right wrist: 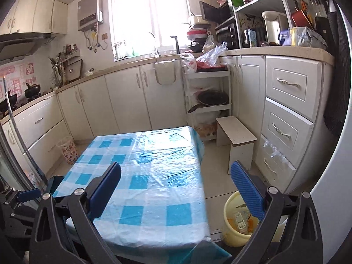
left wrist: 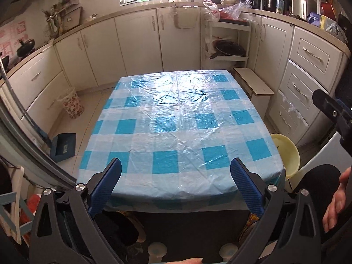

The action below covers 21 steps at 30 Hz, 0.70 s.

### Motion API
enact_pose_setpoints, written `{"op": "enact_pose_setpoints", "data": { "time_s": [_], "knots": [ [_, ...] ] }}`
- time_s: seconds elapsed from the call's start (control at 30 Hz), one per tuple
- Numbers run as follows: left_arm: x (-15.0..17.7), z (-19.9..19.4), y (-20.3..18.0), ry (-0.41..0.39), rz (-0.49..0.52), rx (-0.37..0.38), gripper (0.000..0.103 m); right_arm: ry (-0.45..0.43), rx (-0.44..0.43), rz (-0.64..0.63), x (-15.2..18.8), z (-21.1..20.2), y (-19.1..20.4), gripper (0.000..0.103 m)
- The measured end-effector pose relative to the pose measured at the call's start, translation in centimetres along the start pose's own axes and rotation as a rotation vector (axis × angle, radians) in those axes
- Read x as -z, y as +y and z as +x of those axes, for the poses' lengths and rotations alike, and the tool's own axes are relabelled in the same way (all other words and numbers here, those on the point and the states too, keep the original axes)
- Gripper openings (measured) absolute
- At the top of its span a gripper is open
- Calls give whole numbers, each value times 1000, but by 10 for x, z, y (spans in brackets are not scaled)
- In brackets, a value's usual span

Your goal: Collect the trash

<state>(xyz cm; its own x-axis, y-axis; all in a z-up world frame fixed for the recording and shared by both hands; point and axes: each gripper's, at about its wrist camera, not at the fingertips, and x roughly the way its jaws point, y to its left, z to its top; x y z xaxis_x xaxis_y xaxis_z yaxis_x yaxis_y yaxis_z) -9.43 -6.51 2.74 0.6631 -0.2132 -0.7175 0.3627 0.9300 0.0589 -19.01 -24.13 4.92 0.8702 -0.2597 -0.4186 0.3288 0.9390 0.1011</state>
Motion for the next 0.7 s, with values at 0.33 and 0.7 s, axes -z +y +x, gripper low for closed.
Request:
{"op": "enact_pose_setpoints", "data": {
  "time_s": [0.33, 0.7],
  "knots": [
    [33, -42, 45, -9, -40, -91, 95, 7, -50, -102, 8, -54, 56, 96],
    [50, -68, 63, -30, -78, -106, 95, 22, -48, -79, 23, -73, 65, 96]
  ]
}}
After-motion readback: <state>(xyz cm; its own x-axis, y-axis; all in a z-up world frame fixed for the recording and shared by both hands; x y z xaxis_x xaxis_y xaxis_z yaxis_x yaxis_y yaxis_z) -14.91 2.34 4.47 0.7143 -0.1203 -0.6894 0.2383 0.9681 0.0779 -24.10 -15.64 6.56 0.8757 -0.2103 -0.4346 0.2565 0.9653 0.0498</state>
